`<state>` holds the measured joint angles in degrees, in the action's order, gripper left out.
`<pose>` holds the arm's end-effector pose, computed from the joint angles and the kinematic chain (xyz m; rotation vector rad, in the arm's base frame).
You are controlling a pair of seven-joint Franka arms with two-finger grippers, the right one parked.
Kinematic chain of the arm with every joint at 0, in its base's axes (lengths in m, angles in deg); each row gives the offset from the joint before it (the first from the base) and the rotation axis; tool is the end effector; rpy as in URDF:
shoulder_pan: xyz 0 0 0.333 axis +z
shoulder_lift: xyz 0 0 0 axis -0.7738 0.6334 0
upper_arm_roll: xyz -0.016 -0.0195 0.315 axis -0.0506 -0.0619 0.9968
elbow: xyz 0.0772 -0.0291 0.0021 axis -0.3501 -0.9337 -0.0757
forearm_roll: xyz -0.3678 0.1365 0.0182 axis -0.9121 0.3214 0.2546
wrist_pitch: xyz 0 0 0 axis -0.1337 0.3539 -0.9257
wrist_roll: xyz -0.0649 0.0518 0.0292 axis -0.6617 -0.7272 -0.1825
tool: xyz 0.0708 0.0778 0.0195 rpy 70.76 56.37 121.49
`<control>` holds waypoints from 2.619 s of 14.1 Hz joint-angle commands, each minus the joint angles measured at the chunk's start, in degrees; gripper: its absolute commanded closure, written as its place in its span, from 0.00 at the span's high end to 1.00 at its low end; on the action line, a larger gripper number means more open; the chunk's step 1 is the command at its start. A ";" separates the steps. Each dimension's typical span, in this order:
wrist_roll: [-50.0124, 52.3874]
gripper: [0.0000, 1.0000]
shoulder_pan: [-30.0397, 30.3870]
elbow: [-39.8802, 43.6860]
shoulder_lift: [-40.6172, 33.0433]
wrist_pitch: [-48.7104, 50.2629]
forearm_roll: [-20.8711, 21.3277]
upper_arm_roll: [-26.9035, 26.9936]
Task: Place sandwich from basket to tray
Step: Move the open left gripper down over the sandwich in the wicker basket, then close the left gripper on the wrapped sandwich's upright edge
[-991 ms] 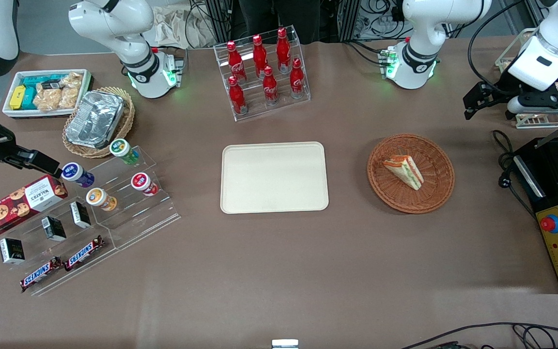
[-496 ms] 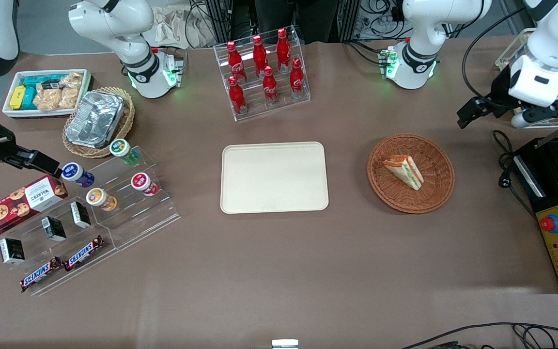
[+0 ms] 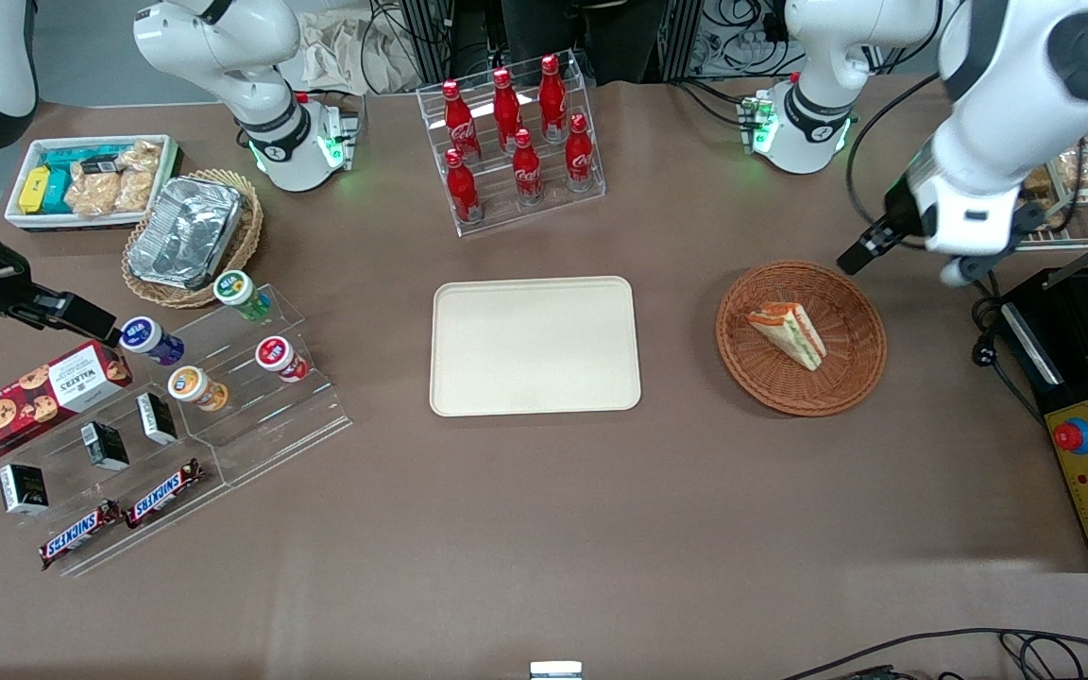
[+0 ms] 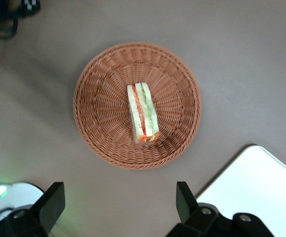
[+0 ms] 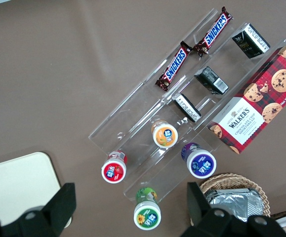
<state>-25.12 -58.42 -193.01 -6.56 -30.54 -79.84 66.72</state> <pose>0.4738 -0.1086 0.5014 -2.9001 -1.0796 0.1658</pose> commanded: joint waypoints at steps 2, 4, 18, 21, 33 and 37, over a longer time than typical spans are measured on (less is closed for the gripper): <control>5.20 1.00 -1.60 -5.41 3.85 -9.03 0.94 0.37; 5.20 1.00 -1.60 -11.74 3.85 -16.77 0.94 0.37; 8.63 1.00 -1.69 -22.04 16.33 -40.70 -0.20 0.37; 8.98 0.99 -1.69 -23.20 16.59 -42.73 -0.20 0.37; 5.57 0.00 -1.69 -21.80 10.37 -36.61 0.59 0.37; -1.45 0.00 -1.69 -14.61 2.72 -22.13 -0.02 0.19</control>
<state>-22.63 -59.51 -210.94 1.19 -60.50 -79.84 66.76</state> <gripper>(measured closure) 0.806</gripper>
